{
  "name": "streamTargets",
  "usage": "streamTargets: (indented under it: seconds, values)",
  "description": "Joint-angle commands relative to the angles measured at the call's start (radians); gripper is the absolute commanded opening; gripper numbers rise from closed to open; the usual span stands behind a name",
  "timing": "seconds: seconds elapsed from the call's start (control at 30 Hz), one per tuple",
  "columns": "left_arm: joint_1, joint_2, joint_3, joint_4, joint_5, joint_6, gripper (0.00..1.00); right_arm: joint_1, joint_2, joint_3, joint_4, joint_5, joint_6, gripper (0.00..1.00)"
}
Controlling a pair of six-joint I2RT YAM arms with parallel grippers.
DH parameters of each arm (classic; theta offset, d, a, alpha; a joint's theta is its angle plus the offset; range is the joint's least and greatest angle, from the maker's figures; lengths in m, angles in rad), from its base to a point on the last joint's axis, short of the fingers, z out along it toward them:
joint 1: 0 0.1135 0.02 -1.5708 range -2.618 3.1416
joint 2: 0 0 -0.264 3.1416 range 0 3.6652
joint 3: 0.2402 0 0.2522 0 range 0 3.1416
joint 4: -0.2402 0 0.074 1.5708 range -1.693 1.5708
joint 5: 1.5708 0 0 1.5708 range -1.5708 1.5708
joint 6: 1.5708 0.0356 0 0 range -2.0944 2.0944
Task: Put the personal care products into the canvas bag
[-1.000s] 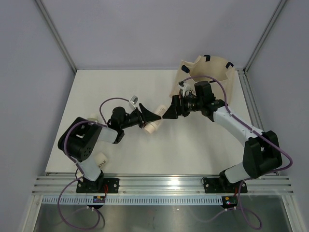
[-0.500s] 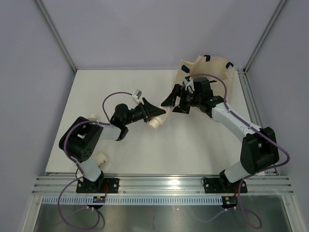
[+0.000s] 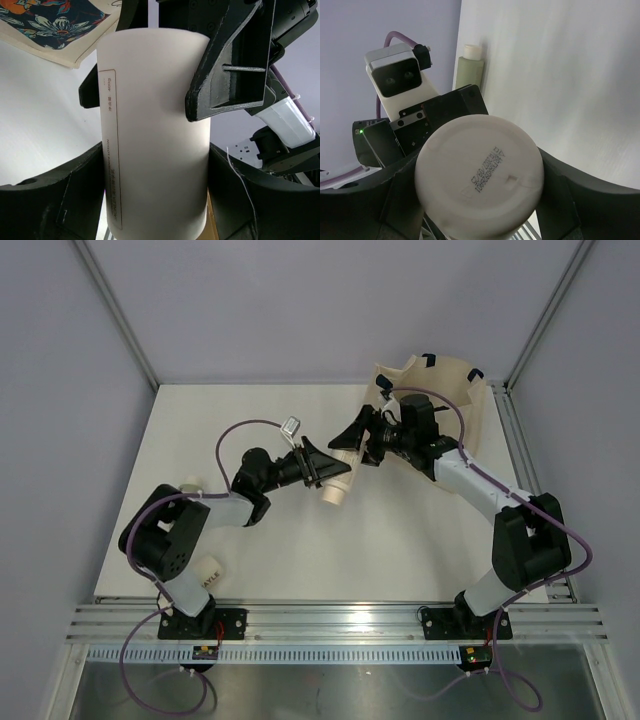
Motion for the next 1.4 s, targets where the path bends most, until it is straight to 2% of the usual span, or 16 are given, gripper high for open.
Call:
streamTargets:
  seconds: [0.0, 0.07, 0.1, 0.13, 0.33, 0.5, 0.6, 0.63, 0.77, 0.8, 0.87, 1.0, 1.1, 1.13, 1.23, 1.37]
  values:
    - [-0.001, -0.079, 0.074, 0.062, -0.033, 0.061, 0.44, 0.008, -0.056, 0.044, 0.073, -0.128, -0.01, 0.0]
    - [0.002, -0.096, 0.073, 0.01, -0.029, 0.093, 0.7, -0.014, -0.059, 0.059, 0.076, -0.168, -0.01, 0.0]
    - [0.002, -0.114, 0.074, -0.012, -0.026, 0.107, 0.78, -0.025, -0.061, 0.074, 0.082, -0.182, -0.002, 0.0]
    - [0.005, -0.123, 0.074, -0.054, -0.024, 0.13, 0.99, -0.037, -0.061, 0.084, 0.087, -0.204, 0.022, 0.0]
    - [0.029, -0.217, 0.08, -0.274, -0.026, 0.257, 0.99, -0.148, -0.033, 0.174, 0.131, -0.287, 0.155, 0.0]
    - [0.074, -0.322, 0.103, -0.492, -0.053, 0.394, 0.99, -0.229, -0.035, 0.26, 0.144, -0.303, 0.193, 0.0]
    - [0.098, -0.421, 0.141, -0.731, -0.122, 0.555, 0.99, -0.286, -0.023, 0.346, 0.129, -0.297, 0.205, 0.0]
    - [0.103, -0.447, 0.155, -0.877, -0.153, 0.655, 0.99, -0.333, -0.016, 0.373, 0.122, -0.286, 0.2, 0.0]
    - [0.13, -0.557, 0.191, -1.147, -0.317, 0.822, 0.99, -0.462, 0.033, 0.537, 0.002, -0.228, 0.122, 0.0]
    - [0.141, -0.604, 0.183, -1.181, -0.334, 0.836, 0.99, -0.482, 0.059, 0.62, -0.05, -0.205, 0.089, 0.0]
    - [0.173, -0.654, 0.172, -1.274, -0.397, 0.871, 0.99, -0.516, 0.083, 0.708, -0.208, -0.098, -0.09, 0.0]
    - [0.209, -0.816, 0.117, -1.415, -0.538, 0.886, 0.99, -0.521, 0.149, 0.854, -0.336, 0.129, -0.377, 0.0]
    - [0.215, -0.904, 0.079, -1.469, -0.688, 0.844, 0.99, -0.51, 0.203, 0.897, -0.376, 0.183, -0.485, 0.0]
    - [0.216, -0.959, 0.051, -1.491, -0.757, 0.81, 0.99, -0.507, 0.214, 0.898, -0.394, 0.185, -0.567, 0.0]
    - [0.218, -1.036, 0.011, -1.532, -0.84, 0.741, 0.99, -0.443, 0.247, 0.9, -0.489, 0.202, -0.798, 0.0]
    - [0.219, -1.022, 0.01, -1.629, -0.926, 0.641, 0.99, -0.343, 0.261, 0.846, -0.591, 0.151, -1.048, 0.0]
